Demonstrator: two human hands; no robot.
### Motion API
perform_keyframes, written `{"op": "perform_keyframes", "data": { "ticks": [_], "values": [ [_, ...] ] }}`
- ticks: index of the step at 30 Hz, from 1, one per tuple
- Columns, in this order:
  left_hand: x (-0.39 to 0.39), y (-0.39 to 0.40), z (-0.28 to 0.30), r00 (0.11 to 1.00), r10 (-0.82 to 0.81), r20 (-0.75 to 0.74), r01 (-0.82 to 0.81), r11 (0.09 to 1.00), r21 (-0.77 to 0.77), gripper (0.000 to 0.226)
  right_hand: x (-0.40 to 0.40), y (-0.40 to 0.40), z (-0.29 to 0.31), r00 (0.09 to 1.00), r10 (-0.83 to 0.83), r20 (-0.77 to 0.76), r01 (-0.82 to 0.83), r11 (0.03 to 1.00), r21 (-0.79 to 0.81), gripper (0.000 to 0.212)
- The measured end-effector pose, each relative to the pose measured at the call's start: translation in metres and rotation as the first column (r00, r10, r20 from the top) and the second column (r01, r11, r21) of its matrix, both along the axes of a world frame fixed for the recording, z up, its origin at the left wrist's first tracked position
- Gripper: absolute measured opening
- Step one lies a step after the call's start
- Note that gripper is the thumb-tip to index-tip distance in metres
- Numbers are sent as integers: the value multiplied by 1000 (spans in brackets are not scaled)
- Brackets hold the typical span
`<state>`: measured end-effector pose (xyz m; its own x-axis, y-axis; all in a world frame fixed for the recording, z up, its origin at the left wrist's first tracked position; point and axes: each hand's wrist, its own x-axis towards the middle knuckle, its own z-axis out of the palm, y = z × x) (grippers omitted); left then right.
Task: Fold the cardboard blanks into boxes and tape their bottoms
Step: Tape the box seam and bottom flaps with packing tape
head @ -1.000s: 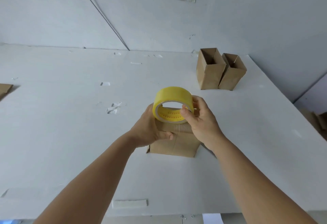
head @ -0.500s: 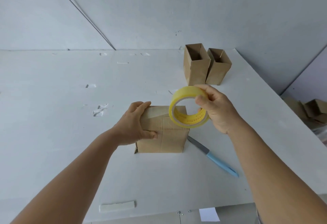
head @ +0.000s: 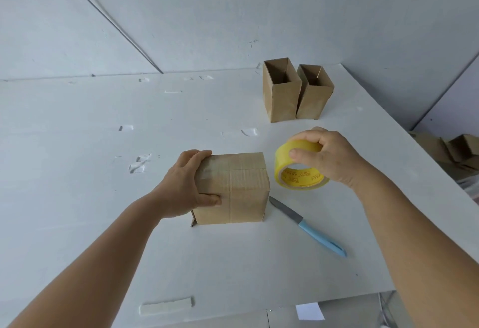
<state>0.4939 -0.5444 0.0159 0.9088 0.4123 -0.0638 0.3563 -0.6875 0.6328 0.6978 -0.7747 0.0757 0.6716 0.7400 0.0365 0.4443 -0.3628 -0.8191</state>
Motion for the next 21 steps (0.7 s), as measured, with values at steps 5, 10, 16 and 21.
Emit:
{"op": "perform_keyframes", "data": {
  "ticks": [5, 10, 16, 21],
  "values": [
    [-1, 0, -1, 1000, 6, -6, -6, 1000, -2, 103, 3, 1, -13, 999, -5, -35, 4, 1000, -20, 36],
    [-2, -1, 0, 999, 8, -36, -7, 1000, 4, 108, 4, 0, -36, 997, -25, -78, 21, 998, -60, 39],
    [-2, -11, 12, 987, -23, -158, 65, 963, 262, 113, -3, 4, -55, 992, -25, -123, 18, 998, -60, 33],
    [11, -23, 25, 925, -70, -373, 253, 846, 469, 111, -7, 10, -51, 993, -13, -119, 6, 998, -64, 38]
  ]
}}
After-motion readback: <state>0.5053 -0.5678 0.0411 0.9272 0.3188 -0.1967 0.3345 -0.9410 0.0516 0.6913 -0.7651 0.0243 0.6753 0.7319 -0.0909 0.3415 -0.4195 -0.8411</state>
